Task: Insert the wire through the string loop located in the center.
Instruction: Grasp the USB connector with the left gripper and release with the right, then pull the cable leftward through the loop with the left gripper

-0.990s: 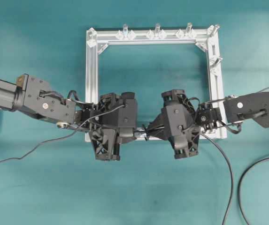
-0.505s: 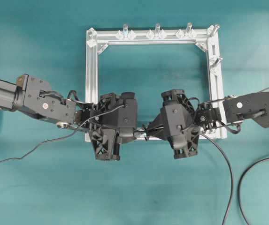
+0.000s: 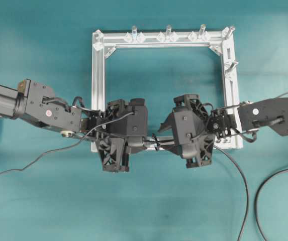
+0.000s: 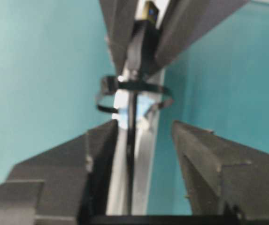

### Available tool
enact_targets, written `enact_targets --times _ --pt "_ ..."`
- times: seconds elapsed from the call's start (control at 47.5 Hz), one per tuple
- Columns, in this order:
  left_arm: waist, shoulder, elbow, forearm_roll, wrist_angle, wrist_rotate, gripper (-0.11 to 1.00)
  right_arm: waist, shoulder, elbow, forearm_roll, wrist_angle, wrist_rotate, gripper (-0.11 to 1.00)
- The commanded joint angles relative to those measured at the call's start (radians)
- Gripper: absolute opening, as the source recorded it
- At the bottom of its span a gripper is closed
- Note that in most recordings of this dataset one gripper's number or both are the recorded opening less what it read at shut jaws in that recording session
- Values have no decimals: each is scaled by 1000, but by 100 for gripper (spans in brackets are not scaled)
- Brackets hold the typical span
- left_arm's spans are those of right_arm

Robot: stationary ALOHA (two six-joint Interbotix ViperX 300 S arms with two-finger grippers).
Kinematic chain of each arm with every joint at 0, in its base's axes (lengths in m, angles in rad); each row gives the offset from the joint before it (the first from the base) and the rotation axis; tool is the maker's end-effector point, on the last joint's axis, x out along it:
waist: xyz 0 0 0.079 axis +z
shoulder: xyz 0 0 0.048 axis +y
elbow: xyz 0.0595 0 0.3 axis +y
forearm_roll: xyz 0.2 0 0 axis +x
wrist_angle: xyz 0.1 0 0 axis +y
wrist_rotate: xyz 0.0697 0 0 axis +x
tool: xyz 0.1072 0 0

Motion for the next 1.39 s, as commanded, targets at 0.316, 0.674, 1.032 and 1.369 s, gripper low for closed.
enact_targets --times 0.316,0.674,1.032,1.369 --pt "-2 -44 -18 2 -3 -5 16 2 -12 -23 -2 0 2 50" --pt "20 -101 40 3 34 -3 16 2 -12 -35 0 2 0 50" --pt "35 -153 109 2 34 -3 16 2 -21 -31 -2 2 0 50" --pt "35 -207 189 2 35 -6 16 2 -29 -26 0 37 0 50"
